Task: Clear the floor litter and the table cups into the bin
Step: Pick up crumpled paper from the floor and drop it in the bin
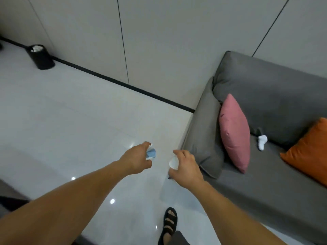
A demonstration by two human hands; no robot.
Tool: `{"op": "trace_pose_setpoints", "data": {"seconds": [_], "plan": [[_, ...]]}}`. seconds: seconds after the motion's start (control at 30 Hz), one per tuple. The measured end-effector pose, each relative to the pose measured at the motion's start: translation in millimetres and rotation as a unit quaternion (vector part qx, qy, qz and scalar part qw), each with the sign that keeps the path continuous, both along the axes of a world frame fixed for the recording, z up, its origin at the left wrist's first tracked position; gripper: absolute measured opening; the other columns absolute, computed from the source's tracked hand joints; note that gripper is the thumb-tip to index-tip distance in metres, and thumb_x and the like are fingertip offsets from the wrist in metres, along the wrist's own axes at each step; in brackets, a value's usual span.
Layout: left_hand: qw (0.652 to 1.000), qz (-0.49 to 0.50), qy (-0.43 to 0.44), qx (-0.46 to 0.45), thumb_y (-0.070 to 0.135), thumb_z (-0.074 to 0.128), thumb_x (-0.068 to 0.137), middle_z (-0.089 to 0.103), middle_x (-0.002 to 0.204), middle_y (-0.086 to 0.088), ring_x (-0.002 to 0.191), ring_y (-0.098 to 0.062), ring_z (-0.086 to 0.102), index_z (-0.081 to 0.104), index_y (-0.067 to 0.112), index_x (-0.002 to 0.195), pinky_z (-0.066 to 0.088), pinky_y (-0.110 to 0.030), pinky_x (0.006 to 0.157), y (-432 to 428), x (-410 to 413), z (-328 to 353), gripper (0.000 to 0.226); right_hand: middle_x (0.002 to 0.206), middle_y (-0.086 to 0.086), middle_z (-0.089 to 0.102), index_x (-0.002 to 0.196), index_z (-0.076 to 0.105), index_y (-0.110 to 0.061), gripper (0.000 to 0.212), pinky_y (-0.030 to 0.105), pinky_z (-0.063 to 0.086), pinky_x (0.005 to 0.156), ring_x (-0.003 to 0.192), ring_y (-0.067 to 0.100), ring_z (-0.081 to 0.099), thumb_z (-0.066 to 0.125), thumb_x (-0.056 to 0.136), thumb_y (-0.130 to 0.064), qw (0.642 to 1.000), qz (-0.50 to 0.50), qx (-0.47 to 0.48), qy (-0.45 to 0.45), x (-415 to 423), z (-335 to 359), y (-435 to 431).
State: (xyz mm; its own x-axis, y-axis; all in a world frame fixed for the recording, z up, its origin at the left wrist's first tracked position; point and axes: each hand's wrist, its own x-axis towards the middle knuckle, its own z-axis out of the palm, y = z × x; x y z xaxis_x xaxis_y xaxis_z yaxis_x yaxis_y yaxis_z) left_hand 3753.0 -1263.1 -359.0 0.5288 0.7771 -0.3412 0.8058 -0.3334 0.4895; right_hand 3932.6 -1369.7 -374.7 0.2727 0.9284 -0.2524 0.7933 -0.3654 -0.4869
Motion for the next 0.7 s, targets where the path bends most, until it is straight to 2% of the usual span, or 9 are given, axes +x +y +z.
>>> {"op": "trace_pose_setpoints", "data": {"seconds": [0.23, 0.43, 0.7], "plan": [[0.987, 0.161, -0.011, 0.015, 0.031, 0.063, 0.084, 0.054, 0.132, -0.008, 0.112, -0.027, 0.056, 0.031, 0.019, 0.144, 0.039, -0.025, 0.082, 68, -39, 23, 0.069, 0.144, 0.000, 0.035, 0.148, 0.031, -0.022, 0.073, 0.033, 0.035, 0.104, 0.130, 0.022, 0.032, 0.062, 0.083, -0.034, 0.992, 0.126, 0.003, -0.002, 9, 20, 129], [0.961, 0.276, -0.019, 0.028, 0.032, 0.063, 0.082, 0.054, 0.130, -0.006, 0.108, -0.023, 0.055, 0.032, 0.020, 0.143, 0.037, -0.024, 0.079, 134, -103, 23, 0.070, 0.143, -0.003, 0.035, 0.147, 0.031, -0.024, 0.072, 0.031, 0.039, 0.101, 0.130, 0.020, 0.032, 0.062, 0.082, -0.035, 0.968, 0.249, 0.004, -0.020, -48, 20, 229], [0.944, 0.325, -0.023, 0.050, 0.030, 0.063, 0.081, 0.057, 0.125, -0.007, 0.101, -0.023, 0.056, 0.033, 0.019, 0.142, 0.038, -0.025, 0.075, 273, -198, 21, 0.069, 0.142, -0.002, 0.036, 0.147, 0.032, -0.023, 0.073, 0.032, 0.038, 0.101, 0.130, 0.021, 0.032, 0.064, 0.082, -0.032, 0.950, 0.309, 0.036, -0.032, -155, 30, 391]]}}
